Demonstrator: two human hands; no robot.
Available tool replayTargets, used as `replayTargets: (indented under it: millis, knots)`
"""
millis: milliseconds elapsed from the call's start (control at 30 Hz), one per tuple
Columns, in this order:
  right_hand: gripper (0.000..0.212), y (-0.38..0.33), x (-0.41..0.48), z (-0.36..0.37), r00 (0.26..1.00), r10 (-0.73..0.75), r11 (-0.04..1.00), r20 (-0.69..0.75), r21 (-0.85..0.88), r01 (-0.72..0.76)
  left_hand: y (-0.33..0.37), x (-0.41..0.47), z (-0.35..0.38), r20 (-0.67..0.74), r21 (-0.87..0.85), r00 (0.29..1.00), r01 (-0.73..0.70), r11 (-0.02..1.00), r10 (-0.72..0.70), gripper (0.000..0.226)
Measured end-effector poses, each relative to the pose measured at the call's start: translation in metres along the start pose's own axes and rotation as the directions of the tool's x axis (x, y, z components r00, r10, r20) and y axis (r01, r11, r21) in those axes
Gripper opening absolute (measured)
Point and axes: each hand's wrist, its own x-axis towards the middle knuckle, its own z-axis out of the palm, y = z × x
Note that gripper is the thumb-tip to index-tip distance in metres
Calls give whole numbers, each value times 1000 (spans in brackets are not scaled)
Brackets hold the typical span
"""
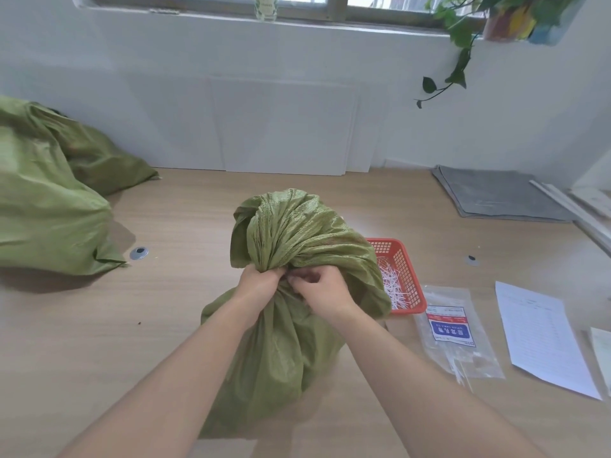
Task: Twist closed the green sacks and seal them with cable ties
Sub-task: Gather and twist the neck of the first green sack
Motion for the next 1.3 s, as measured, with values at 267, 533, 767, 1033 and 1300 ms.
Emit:
replayTargets:
  millis: [267, 533, 767, 1033, 1300]
  knots:
    - [8, -16, 4, 9, 959, 273, 952, 79, 123, -281, -5, -4, -2, 58, -60, 998, -5, 998, 9, 22]
    - [10, -17, 7, 5, 954, 299, 951, 31, 77, -300, 3, -18, -7, 148, -132, 988, -24, 991, 44, 36]
    - [11, -17, 5, 5, 995, 91, 981, -48, -170, -98, 5, -35, -13, 347, -497, 930, 76, 865, 118, 55]
    - [8, -22, 4, 16, 994, 82, 977, -73, -191, -95, -4, -39, 3, 85, -728, 995, 98, 679, -53, 62]
    - [33, -18, 2, 14, 990, 117, 985, -75, -122, -125, -11, -48, 6, -264, -364, 961, -16, 931, -87, 23]
